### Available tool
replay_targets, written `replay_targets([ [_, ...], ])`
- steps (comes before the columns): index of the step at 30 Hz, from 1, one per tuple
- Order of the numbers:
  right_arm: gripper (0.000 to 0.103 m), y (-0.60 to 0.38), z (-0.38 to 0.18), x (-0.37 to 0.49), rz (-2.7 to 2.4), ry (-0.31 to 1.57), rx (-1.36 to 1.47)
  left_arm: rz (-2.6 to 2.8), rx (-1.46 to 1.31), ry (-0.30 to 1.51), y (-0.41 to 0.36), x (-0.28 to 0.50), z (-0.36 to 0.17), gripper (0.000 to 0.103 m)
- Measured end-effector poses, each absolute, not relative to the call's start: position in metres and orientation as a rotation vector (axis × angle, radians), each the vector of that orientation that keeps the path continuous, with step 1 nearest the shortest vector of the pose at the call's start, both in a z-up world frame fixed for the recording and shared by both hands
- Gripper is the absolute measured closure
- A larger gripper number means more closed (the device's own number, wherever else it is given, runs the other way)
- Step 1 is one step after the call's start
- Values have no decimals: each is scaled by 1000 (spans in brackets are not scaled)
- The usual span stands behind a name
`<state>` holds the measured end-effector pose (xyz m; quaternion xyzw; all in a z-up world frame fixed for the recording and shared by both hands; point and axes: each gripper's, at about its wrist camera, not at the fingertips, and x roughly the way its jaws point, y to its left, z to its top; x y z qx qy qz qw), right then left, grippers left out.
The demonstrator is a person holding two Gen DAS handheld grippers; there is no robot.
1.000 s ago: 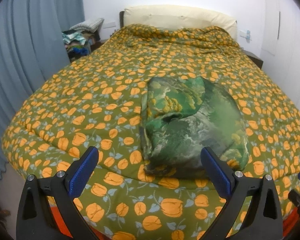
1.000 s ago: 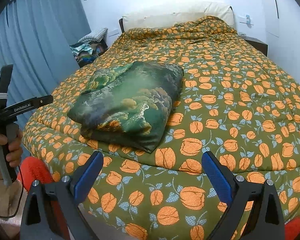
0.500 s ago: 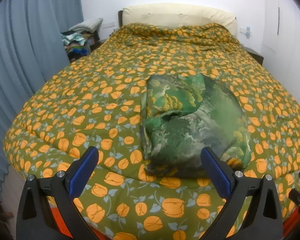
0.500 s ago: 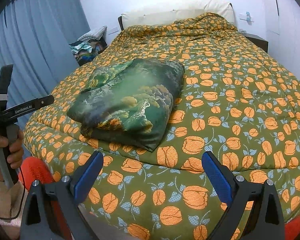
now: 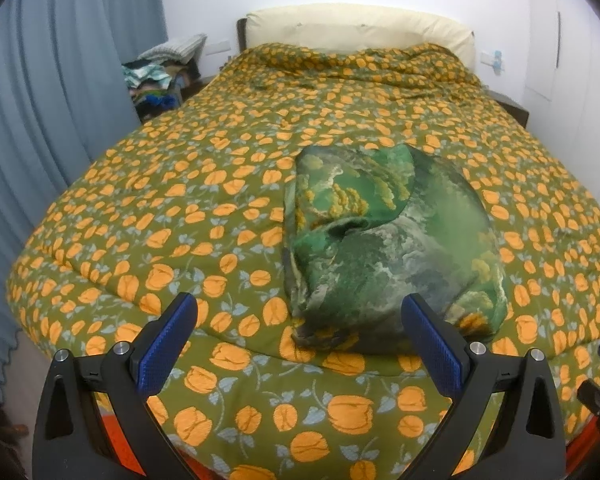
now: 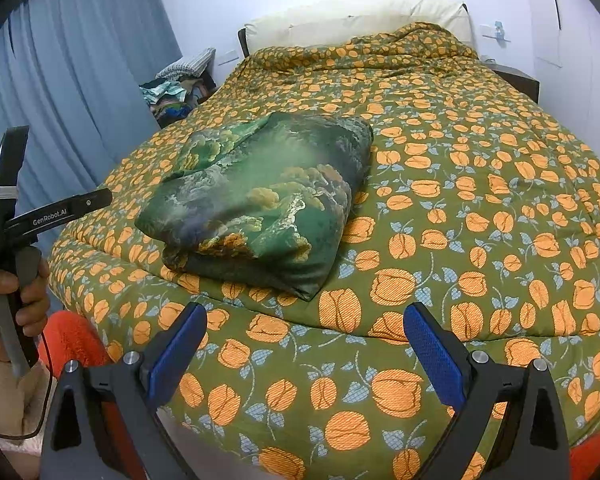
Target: Fold large clothes
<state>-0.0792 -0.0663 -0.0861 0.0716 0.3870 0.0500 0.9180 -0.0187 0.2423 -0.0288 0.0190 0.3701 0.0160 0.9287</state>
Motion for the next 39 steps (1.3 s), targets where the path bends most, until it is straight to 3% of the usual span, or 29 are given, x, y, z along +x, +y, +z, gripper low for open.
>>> replay_targets([
  [6,5,-66,-89,-79,103,803,152,4,39,765,250,-12,-29,1],
  [10,5,-73,-87,-73,108,802,182,-189,-177,804,288,27,-30,1],
  [15,5,-94,-83,-33,117,797,253,-467,-441,981,313,113,-54,1],
  [19,5,-109,-88,20,159,804,355,-415,-383,1088,306,148,-98,1],
  [31,2,-106,-210,154,367,1040,673,-429,-361,1274,291,170,-187,1],
  [32,8,-101,-211,160,358,1055,644,-416,-325,1264,285,168,-184,5],
  [33,18,-88,-204,163,320,1058,525,-418,-288,1242,279,165,-177,23],
  [36,34,-52,-169,152,273,977,236,-362,-204,1182,268,145,-148,46],
  [39,39,-21,-132,127,266,838,29,-380,-191,1067,265,117,-105,52],
])
